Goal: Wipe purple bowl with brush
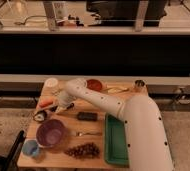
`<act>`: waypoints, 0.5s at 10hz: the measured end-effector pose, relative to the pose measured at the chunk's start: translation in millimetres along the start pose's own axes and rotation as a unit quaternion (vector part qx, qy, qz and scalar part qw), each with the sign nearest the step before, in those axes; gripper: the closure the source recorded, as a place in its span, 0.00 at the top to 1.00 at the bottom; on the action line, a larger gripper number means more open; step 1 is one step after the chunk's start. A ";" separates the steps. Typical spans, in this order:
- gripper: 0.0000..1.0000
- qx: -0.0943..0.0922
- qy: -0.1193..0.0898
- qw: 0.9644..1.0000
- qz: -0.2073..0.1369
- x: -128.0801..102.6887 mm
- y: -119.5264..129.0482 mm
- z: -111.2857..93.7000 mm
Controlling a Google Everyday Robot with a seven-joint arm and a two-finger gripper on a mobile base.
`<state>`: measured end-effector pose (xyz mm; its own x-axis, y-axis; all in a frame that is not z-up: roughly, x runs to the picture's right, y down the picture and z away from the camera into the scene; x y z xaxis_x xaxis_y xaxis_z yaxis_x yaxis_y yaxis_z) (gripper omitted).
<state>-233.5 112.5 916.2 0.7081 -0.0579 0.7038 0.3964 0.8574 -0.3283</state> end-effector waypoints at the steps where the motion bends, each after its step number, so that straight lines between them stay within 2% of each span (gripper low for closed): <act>1: 0.50 -0.001 -0.001 1.000 0.000 -0.7 0.1 -0.8; 5: 0.49 0.000 -0.004 1.000 0.002 0.3 -0.7 -3.6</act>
<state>-231.5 110.1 914.4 0.7042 -0.0506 0.7082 0.3939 0.8577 -0.3304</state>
